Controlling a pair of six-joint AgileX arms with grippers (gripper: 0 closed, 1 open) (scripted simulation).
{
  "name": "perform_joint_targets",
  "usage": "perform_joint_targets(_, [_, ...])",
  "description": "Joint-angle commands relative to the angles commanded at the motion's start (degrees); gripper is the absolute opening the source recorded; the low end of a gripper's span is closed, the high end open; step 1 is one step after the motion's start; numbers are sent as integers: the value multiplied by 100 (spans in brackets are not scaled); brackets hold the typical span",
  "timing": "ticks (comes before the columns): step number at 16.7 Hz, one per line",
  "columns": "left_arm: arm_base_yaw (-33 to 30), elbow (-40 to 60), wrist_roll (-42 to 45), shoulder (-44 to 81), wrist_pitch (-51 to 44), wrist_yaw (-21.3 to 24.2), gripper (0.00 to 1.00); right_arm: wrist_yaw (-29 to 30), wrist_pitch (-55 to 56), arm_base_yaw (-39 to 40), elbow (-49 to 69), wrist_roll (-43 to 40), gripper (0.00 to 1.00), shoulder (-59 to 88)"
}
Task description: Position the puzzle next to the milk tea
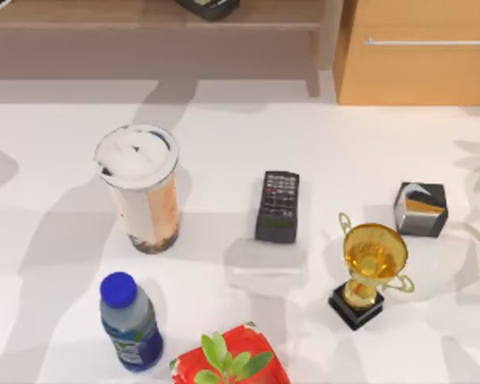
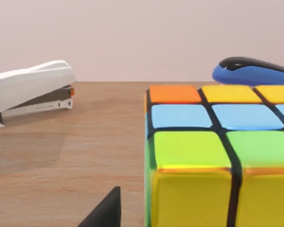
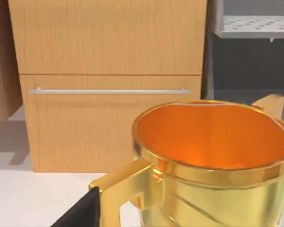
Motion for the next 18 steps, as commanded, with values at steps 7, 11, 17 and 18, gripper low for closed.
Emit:
perform_joint_targets(7, [0, 0, 0, 0, 0, 0, 17, 0, 0, 0, 0, 0, 100, 0])
perform_joint_targets(11, [0, 0, 0, 0, 0, 0, 0, 0, 0, 0, 0, 0, 100, 0])
perform_joint_targets(17, [0, 0, 0, 0, 0, 0, 0, 0, 0, 0, 0, 0, 100, 0])
perform_joint_targets(18, [-17, 3, 9, -9, -1, -2, 0, 0, 0, 0, 0, 0, 100, 0])
